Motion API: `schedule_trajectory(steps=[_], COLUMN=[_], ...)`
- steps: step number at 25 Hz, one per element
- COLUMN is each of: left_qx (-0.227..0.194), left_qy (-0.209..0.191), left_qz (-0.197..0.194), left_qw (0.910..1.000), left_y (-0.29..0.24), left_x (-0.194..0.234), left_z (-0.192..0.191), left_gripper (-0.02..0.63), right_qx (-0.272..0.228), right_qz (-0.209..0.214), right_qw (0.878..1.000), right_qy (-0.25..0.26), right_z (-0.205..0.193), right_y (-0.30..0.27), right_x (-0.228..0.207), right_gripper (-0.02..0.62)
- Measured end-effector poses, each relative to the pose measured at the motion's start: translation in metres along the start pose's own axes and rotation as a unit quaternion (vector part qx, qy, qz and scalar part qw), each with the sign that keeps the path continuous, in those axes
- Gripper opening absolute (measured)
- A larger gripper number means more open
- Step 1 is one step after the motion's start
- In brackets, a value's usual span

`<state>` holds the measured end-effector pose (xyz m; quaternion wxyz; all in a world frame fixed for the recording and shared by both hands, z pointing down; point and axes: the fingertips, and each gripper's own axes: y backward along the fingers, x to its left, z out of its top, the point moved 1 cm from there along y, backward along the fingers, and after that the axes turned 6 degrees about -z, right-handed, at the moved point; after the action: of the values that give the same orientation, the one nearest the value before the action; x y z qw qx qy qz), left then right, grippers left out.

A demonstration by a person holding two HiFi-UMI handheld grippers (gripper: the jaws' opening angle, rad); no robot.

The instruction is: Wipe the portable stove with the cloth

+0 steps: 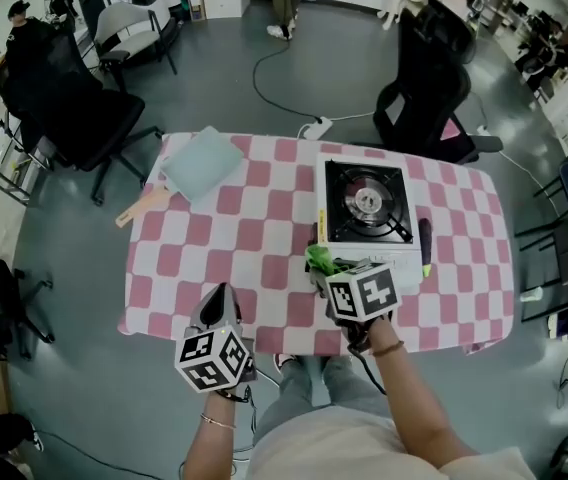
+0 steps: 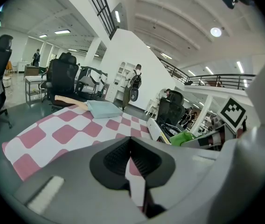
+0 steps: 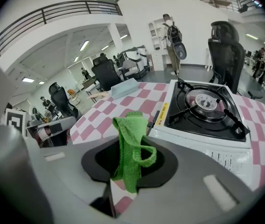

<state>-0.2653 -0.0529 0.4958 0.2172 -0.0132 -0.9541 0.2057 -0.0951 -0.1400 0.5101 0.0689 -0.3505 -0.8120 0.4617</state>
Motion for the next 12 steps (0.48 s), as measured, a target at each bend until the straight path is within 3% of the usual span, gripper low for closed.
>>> schedule_trajectory(steps=[12], left_qx=[0.009], left_qy=[-0.019], left_qz=[0.014], left_qw=[0.9997], left_y=[0.012], left_x=[-0.042], left_z=[-0.021], left_gripper=[0.0], right_qx=[-0.162], right_qz=[0.044], right_qw=[0.986], right_qy=[0.012], right_z=[-0.03], right_y=[0.02], right_x=[-0.004], right_gripper=[0.087])
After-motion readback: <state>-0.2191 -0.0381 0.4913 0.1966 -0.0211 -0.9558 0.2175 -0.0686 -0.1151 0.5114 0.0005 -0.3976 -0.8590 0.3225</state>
